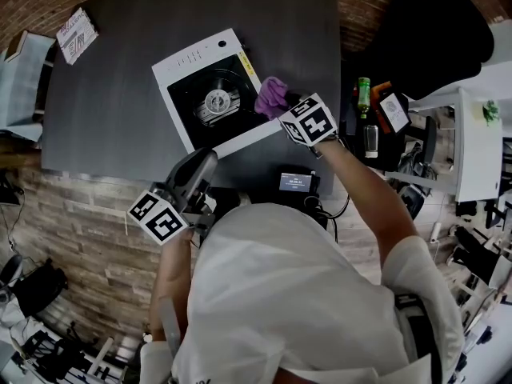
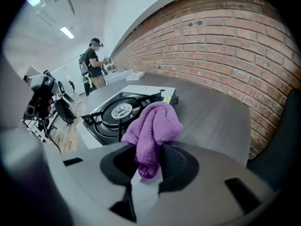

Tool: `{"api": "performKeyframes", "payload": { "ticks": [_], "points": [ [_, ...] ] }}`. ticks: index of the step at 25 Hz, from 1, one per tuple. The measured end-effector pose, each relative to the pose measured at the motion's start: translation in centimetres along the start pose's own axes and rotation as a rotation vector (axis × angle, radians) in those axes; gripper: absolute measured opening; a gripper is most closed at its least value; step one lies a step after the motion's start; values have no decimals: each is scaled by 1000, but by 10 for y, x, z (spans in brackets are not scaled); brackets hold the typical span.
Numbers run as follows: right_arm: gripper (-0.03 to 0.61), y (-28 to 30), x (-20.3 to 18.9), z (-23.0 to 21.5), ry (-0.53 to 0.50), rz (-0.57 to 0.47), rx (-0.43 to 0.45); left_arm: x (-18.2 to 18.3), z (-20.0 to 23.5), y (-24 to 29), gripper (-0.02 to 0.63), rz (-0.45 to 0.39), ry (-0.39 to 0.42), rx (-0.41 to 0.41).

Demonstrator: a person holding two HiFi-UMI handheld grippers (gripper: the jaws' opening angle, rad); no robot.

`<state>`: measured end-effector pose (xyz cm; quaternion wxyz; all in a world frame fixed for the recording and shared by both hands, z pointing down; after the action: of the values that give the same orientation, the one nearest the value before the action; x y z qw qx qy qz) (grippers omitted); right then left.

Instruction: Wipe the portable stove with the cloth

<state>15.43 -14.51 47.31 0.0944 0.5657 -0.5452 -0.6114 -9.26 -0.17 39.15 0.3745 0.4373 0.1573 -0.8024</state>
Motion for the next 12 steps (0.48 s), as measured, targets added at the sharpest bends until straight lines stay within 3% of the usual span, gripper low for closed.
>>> {"api": "performKeyframes", "payload": {
  "ticks": [12],
  "points": [
    [103, -14, -17, 0, 15, -5, 53, -16, -10, -4, 66, 5, -10, 30]
  ]
}}
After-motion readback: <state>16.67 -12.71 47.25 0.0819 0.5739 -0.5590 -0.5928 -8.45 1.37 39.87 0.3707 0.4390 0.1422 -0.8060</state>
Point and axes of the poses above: the fingertips, and each gripper's own axes: y forward along the fingers, z to its left, x out of its top, the point moved 8 cm from there along -y, backward along the fingers, and after that the axes turned 14 degrees about y, right-handed, at the moved point
